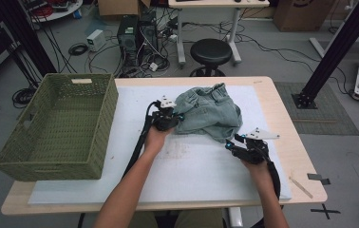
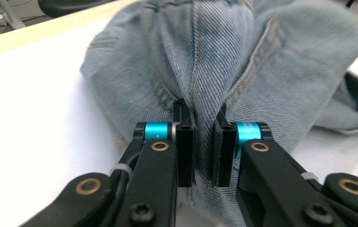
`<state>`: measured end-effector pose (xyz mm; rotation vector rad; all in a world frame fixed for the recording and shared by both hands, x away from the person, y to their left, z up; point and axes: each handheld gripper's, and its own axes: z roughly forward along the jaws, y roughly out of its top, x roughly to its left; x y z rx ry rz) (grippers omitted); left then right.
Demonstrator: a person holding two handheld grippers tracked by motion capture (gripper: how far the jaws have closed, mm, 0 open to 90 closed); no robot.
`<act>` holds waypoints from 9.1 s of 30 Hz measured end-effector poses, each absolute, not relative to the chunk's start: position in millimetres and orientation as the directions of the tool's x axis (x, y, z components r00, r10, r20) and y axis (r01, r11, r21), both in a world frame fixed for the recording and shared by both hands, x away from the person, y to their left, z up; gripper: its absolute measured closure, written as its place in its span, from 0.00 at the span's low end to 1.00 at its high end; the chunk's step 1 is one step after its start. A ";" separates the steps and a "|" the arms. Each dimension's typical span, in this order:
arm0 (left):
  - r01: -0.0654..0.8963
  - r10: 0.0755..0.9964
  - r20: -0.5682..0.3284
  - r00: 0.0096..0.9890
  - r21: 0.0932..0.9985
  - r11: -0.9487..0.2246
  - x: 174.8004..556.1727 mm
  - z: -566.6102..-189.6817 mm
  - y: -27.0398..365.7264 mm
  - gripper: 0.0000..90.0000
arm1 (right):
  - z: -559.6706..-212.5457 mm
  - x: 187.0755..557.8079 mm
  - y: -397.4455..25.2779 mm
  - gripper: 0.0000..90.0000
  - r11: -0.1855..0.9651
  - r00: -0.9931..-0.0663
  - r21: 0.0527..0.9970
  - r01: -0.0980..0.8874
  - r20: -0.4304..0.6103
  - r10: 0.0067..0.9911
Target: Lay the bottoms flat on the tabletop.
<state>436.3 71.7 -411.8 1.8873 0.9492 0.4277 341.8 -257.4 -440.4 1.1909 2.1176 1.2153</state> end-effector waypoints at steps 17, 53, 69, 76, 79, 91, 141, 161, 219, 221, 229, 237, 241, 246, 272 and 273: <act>0.380 0.754 -0.178 0.632 0.920 -0.101 398.8 -390.1 133.0 0.93 | -444.9 356.0 -193.7 0.67 0.400 -0.702 0.801 0.446 0.037 0.711; 0.444 0.641 -0.306 0.704 0.894 -0.062 413.7 -404.0 124.6 0.49 | -446.1 327.2 -220.7 0.99 0.544 -0.722 0.732 0.410 -0.104 0.684; 0.349 0.729 -0.225 0.647 0.937 -0.020 411.0 -403.3 150.9 0.39 | -419.4 336.7 -203.7 0.61 0.352 -0.697 0.856 0.378 0.013 0.717; 0.335 0.757 -0.227 0.613 0.942 0.011 409.5 -402.1 162.4 0.39 | -418.1 352.9 -138.1 0.51 0.419 -0.736 0.842 0.339 -0.040 0.676; 0.349 0.761 -0.235 0.604 0.937 0.013 409.5 -405.2 167.0 0.39 | -435.8 367.3 -104.7 0.63 0.496 -0.721 0.781 0.380 -0.086 0.688; 0.369 0.760 -0.231 0.608 0.929 -0.013 410.9 -411.1 163.6 0.40 | -426.0 347.1 -160.1 0.98 0.528 -0.747 0.775 0.347 -0.112 0.655; 0.404 0.743 -0.242 0.624 0.914 -0.041 415.5 -427.1 155.4 0.44 | -411.1 383.5 -178.4 0.93 0.461 -0.702 0.796 0.393 -0.064 0.710; 0.435 0.702 -0.254 0.666 0.896 -0.088 421.2 -435.8 122.2 0.43 | -404.2 453.6 -291.0 0.92 0.206 -0.229 0.794 0.572 -0.086 0.970; 0.427 0.743 -0.192 0.641 0.894 -0.137 403.5 -422.2 112.0 0.92 | -416.6 383.9 -267.3 0.52 0.292 -0.472 0.837 0.463 -0.046 0.880; 0.411 0.762 -0.195 0.617 0.906 -0.101 397.2 -418.0 129.0 0.92 | -416.2 382.3 -262.5 0.51 0.293 -0.494 0.838 0.459 -0.033 0.869; 0.431 0.815 -0.232 0.531 0.902 -0.024 400.0 -415.1 166.8 0.92 | -407.0 379.2 -244.7 0.51 0.285 -0.574 0.856 0.431 0.016 0.819; 0.485 0.830 -0.256 0.496 0.874 -0.021 407.5 -426.5 165.2 0.63 | -410.3 398.8 -220.3 0.53 0.338 -0.604 0.818 0.465 0.014 0.797; 0.482 0.828 -0.255 0.500 0.876 -0.021 407.6 -427.1 165.5 0.54 | -422.4 415.3 -207.5 0.63 0.383 -0.606 0.775 0.503 0.000 0.796; 0.459 0.818 -0.246 0.520 0.888 -0.025 406.1 -425.0 164.6 0.51 | -418.8 419.5 -210.2 0.89 0.443 -0.626 0.759 0.477 -0.060 0.777; 0.436 0.753 -0.256 0.606 0.899 -0.046 414.0 -435.8 150.4 0.48 | -395.9 401.2 -268.6 0.61 0.233 -0.316 0.857 0.459 -0.088 0.945; 0.441 0.752 -0.257 0.607 0.896 -0.049 415.7 -435.2 148.6 0.48 | -395.7 396.8 -265.4 0.60 0.239 -0.336 0.863 0.445 -0.087 0.938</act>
